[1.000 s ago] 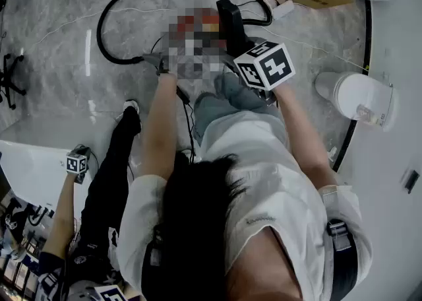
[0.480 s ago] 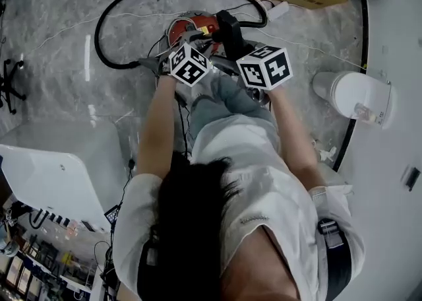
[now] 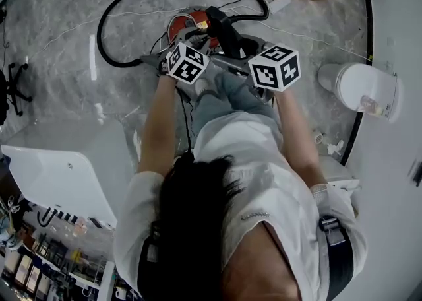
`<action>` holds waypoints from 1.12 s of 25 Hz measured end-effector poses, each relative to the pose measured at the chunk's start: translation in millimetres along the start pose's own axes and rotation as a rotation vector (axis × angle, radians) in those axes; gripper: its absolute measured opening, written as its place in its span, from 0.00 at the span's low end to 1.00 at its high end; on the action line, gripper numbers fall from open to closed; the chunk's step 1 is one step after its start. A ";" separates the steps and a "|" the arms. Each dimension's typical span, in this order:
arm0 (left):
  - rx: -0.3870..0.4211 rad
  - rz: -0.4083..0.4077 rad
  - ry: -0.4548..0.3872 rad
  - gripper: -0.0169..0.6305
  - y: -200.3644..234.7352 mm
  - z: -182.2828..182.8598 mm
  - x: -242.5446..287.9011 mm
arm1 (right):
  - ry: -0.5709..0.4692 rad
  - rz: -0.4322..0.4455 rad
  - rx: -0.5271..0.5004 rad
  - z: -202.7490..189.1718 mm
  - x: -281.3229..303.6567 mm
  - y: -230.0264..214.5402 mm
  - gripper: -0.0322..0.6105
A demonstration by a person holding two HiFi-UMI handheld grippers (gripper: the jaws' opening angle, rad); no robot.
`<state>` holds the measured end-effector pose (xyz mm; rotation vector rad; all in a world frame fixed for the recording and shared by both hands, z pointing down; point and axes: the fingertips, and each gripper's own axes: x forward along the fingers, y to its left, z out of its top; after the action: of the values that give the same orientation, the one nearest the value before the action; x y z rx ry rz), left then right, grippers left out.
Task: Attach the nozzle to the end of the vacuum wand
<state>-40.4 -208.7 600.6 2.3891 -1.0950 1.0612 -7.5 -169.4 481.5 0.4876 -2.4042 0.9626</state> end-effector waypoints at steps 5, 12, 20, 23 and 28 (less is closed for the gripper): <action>-0.035 0.035 -0.019 0.27 0.3 -2.0 -3.1 | -0.045 -0.023 -0.032 6.5 -4.0 0.1 0.63; -0.039 0.050 -0.015 0.33 1.5 -9.6 -7.7 | -0.090 -0.020 -0.040 8.2 -15.6 4.2 0.67; -0.128 0.063 -0.070 0.37 0.6 -7.0 -26.6 | -0.160 0.000 -0.051 14.9 -32.2 12.0 0.67; -0.145 0.080 -0.101 0.37 -2.6 -5.6 -45.2 | -0.175 -0.022 -0.075 13.5 -37.3 15.4 0.68; -0.304 0.123 -0.193 0.37 -1.3 -6.9 -79.8 | -0.256 -0.099 -0.067 18.0 -56.1 10.7 0.68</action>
<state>-77.5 -162.5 546.8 2.2362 -1.3748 0.6510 27.0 -167.2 432.6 0.7359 -2.5998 0.8163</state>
